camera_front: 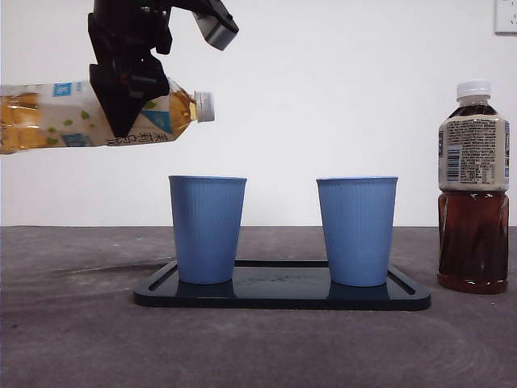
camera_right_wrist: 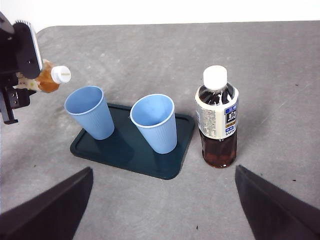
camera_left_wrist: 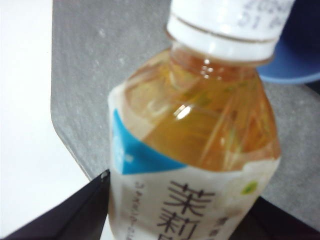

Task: Pour the drink into the cup

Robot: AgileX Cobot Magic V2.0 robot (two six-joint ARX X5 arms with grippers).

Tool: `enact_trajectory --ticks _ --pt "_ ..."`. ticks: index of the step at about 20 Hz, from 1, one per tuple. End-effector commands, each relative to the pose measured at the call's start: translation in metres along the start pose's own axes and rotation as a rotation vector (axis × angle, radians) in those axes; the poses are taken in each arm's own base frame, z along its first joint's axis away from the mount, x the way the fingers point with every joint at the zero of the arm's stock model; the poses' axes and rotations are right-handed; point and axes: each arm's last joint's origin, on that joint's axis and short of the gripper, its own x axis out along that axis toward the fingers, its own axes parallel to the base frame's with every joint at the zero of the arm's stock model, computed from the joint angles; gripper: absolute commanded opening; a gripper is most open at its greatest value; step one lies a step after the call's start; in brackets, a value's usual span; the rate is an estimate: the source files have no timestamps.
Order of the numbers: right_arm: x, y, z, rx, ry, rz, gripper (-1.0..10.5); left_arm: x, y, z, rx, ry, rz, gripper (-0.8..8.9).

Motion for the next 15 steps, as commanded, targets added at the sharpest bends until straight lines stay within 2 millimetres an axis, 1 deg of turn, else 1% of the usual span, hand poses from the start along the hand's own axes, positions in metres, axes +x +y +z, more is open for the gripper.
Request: enact_trajectory --ticks 1,5,10,15 --pt "-0.003 0.001 0.003 -0.019 -0.015 0.011 4.6 -0.007 0.003 0.005 -0.002 -0.008 0.052 2.83" --pt "-0.003 0.001 0.002 -0.018 -0.009 0.009 4.6 -0.008 0.004 0.004 -0.007 0.013 0.086 2.83" --pt "-0.003 0.001 0.002 -0.018 -0.008 0.009 4.6 -0.006 0.0 0.004 0.01 0.035 0.077 2.84" --pt "-0.003 0.001 0.002 -0.018 -0.005 0.009 4.6 0.004 -0.009 0.01 0.05 0.087 0.086 2.84"
